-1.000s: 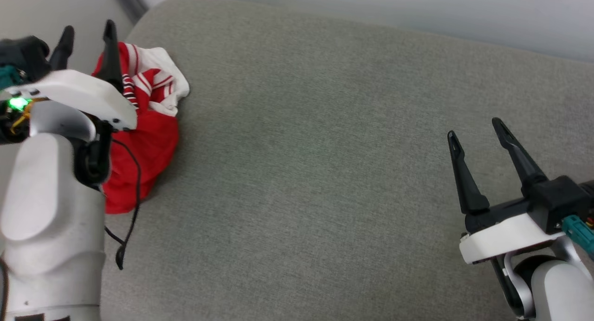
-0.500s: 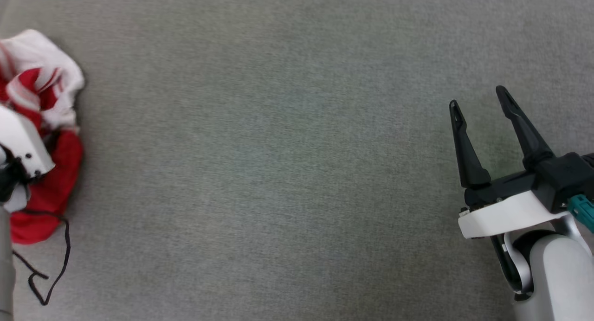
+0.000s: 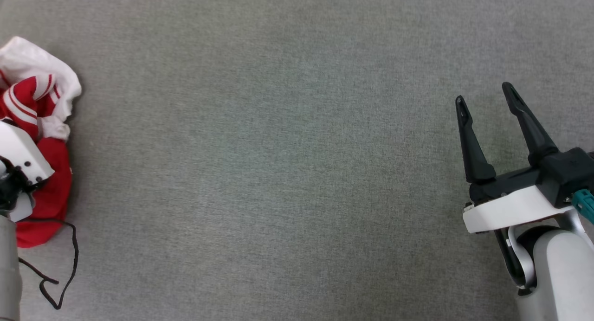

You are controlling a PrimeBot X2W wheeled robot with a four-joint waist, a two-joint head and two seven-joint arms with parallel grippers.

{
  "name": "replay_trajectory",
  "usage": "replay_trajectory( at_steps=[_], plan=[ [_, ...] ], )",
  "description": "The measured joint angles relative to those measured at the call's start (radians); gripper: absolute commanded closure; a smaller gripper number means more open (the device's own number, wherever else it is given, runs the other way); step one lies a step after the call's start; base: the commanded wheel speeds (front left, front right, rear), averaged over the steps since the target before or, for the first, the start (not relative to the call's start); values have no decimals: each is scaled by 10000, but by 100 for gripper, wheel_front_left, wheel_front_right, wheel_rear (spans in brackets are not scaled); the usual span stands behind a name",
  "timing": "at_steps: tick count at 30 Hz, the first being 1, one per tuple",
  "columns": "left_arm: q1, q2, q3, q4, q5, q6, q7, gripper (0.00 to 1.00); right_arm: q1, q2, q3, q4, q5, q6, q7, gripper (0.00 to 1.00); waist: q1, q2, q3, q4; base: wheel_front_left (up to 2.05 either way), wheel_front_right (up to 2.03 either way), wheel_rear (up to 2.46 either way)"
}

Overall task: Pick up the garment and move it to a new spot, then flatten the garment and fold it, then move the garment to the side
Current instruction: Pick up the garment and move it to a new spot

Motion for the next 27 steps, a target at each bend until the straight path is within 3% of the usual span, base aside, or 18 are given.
replay_trajectory(
  at_steps=[7, 17, 27],
  plan=[
    [-89, -186, -165, -543, 441, 339, -1730, 100, 289, 67, -198, 148, -92, 0, -2, 0, 0, -1, -769, 263, 0, 0, 0],
    [-521, -656, -817, -1335, 1214, 196, -4941, 100, 1057, 420, -523, 270, -67, 0, 42, 0, -1, 0, -2227, 514, 0, 0, 0],
    [-115, -1919, -1703, -2215, 1553, 56, -6895, 100, 1743, 648, -673, 167, -35, 0, 176, 0, -2, 0, -3291, -197, 0, 0, 0]
  ],
)
